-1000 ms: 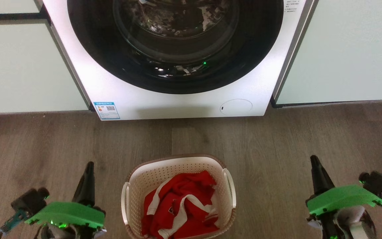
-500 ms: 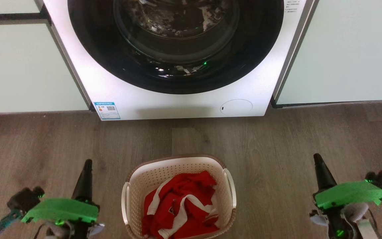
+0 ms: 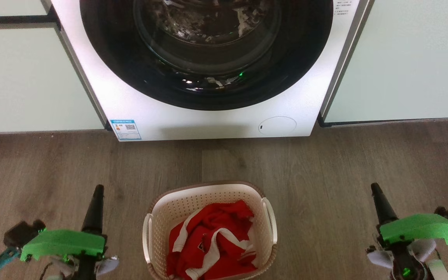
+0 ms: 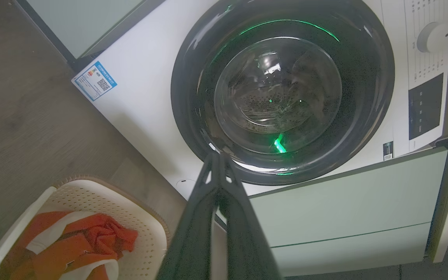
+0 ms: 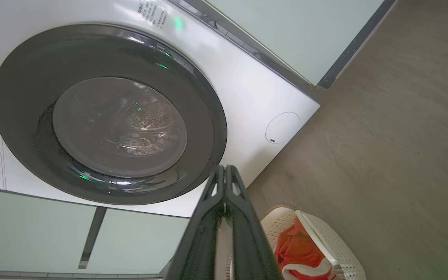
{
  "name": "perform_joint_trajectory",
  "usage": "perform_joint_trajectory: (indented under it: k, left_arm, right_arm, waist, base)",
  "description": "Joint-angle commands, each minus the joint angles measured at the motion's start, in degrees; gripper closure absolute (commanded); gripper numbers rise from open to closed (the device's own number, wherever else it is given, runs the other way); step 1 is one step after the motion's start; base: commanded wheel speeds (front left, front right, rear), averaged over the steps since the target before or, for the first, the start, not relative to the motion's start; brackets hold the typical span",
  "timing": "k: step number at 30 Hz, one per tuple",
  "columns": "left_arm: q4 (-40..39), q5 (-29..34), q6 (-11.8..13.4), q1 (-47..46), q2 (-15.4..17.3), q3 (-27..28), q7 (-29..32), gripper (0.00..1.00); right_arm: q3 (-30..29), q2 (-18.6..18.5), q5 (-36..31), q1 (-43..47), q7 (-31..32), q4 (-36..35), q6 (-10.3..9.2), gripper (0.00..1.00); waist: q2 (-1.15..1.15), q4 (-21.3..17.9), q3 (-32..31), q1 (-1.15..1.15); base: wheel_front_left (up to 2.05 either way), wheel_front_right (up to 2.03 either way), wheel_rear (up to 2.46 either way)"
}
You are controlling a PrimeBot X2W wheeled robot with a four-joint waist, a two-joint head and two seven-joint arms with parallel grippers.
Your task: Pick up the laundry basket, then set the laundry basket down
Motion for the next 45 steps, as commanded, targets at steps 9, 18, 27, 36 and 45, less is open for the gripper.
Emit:
perform_joint_trajectory:
  k: [9,18,27,36,45]
  left_arm:
    - [-0.99,-6.83,-0.3,-3.94,0.95,2.55,1.76,1.0]
    - [-0.48,-12.44,-0.33,-4.73,0.92,3.42,3.3,1.0]
    - [-0.03,-17.41,-0.36,-5.44,0.88,4.2,4.68,1.0]
    - [0.48,-22.98,-0.39,-6.24,0.82,5.1,6.24,1.0]
    - [0.89,-27.4,-0.42,-6.88,0.74,5.87,7.54,1.0]
  right_arm:
    - [-0.63,-0.92,6.94,-3.61,1.71,-1.26,0.3,1.0]
    - [-1.66,-0.89,12.54,-3.99,3.25,-0.86,0.33,1.0]
    - [-2.59,-0.86,17.5,-4.33,4.64,-0.5,0.36,1.0]
    - [-3.65,-0.8,23.05,-4.72,6.2,-0.1,0.38,1.0]
    - [-4.56,-0.72,27.45,-5.03,7.51,0.23,0.41,1.0]
  waist:
    - [0.0,0.04,-0.03,0.0]
    - [0.0,0.08,-0.06,0.0]
    - [0.0,0.11,-0.09,0.0]
    - [0.0,0.14,-0.12,0.0]
    - [0.0,0.17,-0.14,0.0]
  base:
    - [0.0,0.0,0.0]
    - [0.0,0.0,0.0]
    - [0.0,0.0,0.0]
    - [0.0,0.0,0.0]
    - [0.0,0.0,0.0]
